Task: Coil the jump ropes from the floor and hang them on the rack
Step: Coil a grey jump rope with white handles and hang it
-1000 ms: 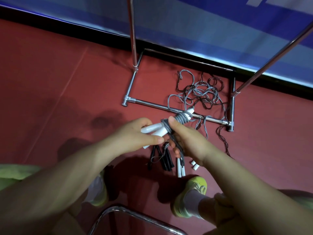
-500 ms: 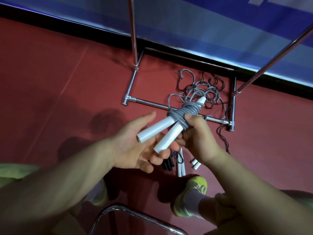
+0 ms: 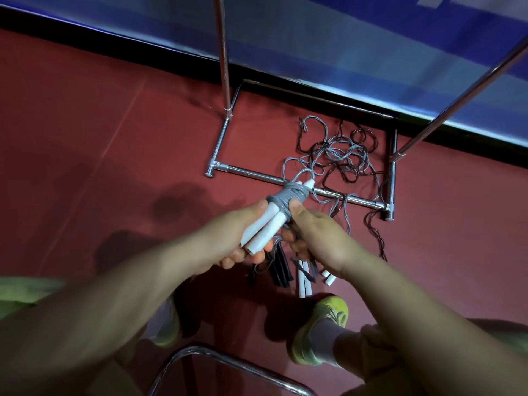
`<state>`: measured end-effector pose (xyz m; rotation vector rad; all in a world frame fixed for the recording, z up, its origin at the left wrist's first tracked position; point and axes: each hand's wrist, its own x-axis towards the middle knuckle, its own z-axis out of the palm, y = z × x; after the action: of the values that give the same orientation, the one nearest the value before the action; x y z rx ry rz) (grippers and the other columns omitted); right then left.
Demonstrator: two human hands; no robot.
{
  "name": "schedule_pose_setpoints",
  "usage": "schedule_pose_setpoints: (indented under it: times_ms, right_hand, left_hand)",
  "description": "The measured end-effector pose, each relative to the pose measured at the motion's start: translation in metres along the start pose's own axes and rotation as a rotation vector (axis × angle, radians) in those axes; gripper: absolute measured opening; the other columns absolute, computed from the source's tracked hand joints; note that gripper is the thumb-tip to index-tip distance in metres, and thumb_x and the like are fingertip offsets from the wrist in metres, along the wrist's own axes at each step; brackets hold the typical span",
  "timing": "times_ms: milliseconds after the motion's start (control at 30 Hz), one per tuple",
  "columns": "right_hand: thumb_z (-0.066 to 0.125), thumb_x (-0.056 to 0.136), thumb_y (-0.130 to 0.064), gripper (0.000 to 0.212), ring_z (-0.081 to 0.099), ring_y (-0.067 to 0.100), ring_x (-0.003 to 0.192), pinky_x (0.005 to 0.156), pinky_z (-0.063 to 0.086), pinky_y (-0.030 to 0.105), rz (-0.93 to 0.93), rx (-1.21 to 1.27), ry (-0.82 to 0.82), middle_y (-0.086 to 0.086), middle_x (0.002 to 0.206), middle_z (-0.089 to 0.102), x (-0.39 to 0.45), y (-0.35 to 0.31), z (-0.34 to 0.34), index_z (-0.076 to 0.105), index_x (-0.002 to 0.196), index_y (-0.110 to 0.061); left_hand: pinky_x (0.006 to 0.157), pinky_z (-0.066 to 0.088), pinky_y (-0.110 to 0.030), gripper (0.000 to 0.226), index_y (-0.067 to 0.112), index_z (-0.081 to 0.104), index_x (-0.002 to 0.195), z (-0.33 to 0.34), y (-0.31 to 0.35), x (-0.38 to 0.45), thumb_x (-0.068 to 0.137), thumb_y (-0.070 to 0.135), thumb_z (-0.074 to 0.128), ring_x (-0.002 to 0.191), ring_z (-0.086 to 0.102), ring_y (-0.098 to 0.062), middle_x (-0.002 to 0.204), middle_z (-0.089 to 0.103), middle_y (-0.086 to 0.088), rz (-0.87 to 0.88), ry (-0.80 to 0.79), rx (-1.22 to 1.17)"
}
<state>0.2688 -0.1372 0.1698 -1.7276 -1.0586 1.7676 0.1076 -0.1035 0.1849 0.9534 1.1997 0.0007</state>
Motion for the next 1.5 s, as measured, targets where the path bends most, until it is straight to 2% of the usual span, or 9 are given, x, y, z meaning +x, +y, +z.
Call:
schedule_pose_setpoints:
  times_ms: [167,333,567,733,833,1067,1200,1333,1500]
  right_hand:
    - [0.023,0.101,-0.049,0.053,0.036,0.006,0.032,0.037,0.030,0.015,0.039,-0.190,0.022,-0.006,0.045,0.042,-0.004,-0.003,-0.002,0.048,0.076,-0.009]
    - [0.019,0.098,-0.056,0.066,0.050,0.007,0.038,0.042,0.038,0.014,0.129,-0.229,-0.004,0.004,0.060,0.049,-0.001,-0.001,-0.001,0.060,0.090,-0.005]
    - [0.026,0.087,-0.067,0.079,0.054,0.017,0.052,0.047,0.044,0.023,0.078,-0.096,-0.042,0.006,0.066,0.056,-0.001,-0.001,0.001,0.060,0.100,0.002]
    - [0.040,0.097,-0.047,0.051,0.041,0.017,0.042,0.042,0.032,0.022,-0.041,0.037,0.049,0.005,0.053,0.046,-0.001,-0.006,0.000,0.051,0.069,-0.005]
    - [0.046,0.073,-0.053,0.046,0.034,0.017,0.043,0.044,0.027,0.024,-0.102,0.149,0.058,0.005,0.049,0.038,-0.001,-0.005,0.000,0.047,0.066,-0.007]
    - [0.067,0.046,-0.065,0.096,0.039,0.019,0.056,0.056,0.034,0.028,-0.250,0.382,-0.116,0.003,0.056,0.042,0.000,0.002,-0.002,0.049,0.090,0.018]
    - [0.066,0.049,-0.076,0.078,0.037,0.023,0.076,0.074,0.029,0.038,-0.300,0.362,-0.118,0.009,0.074,0.043,-0.002,0.001,-0.002,0.051,0.077,-0.004]
    - [0.044,0.072,-0.052,0.048,0.040,0.014,0.056,0.058,0.030,0.030,-0.338,0.267,-0.133,-0.004,0.054,0.048,-0.001,0.003,-0.003,0.049,0.081,-0.006]
    - [0.046,0.082,-0.045,0.039,0.044,0.019,0.061,0.057,0.035,0.028,-0.333,0.209,-0.128,0.009,0.065,0.050,0.002,0.004,-0.005,0.052,0.080,-0.007]
  left_hand:
    - [0.046,0.031,-0.019,0.061,0.007,0.064,0.078,-0.001,-0.003,0.003,0.096,0.055,0.031,0.038,0.041,-0.005,0.057,0.055,-0.003,0.128,0.159,0.258]
    - [0.072,0.043,-0.034,0.080,0.016,0.065,0.073,-0.011,-0.011,0.008,0.058,0.082,0.022,0.068,0.058,-0.020,0.067,0.066,0.000,0.149,0.242,0.409]
    - [0.062,0.037,-0.032,0.045,0.023,0.053,0.080,-0.006,-0.005,0.002,0.082,0.066,0.043,0.071,0.052,-0.011,0.075,0.054,0.007,0.162,0.386,0.663]
    - [0.062,0.035,-0.030,0.047,0.020,0.057,0.087,-0.008,0.002,-0.001,0.068,0.062,0.068,0.067,0.049,-0.010,0.074,0.054,0.007,0.177,0.294,0.415]
    - [0.060,0.035,-0.028,0.051,0.021,0.061,0.083,-0.007,0.004,-0.004,0.054,0.062,0.065,0.057,0.048,-0.006,0.065,0.055,0.010,0.101,0.099,0.204]
    - [0.054,0.048,-0.027,0.086,0.010,0.075,0.091,-0.009,0.009,-0.014,0.066,0.077,0.028,0.080,0.069,-0.026,0.096,0.071,-0.018,-0.128,-0.523,-0.344]
    - [0.047,0.047,-0.025,0.086,0.011,0.077,0.088,-0.008,0.011,-0.017,0.069,0.075,0.023,0.054,0.064,-0.022,0.071,0.068,-0.013,-0.102,-0.514,-0.420]
    - [0.049,0.040,-0.024,0.078,0.011,0.075,0.078,-0.009,0.009,-0.015,0.074,0.070,0.025,0.043,0.041,-0.015,0.054,0.046,-0.002,-0.112,-0.457,-0.388]
    - [0.050,0.038,-0.026,0.066,0.012,0.062,0.067,-0.012,0.008,-0.009,0.078,0.066,0.026,0.042,0.036,-0.014,0.054,0.042,-0.002,-0.097,-0.323,-0.283]
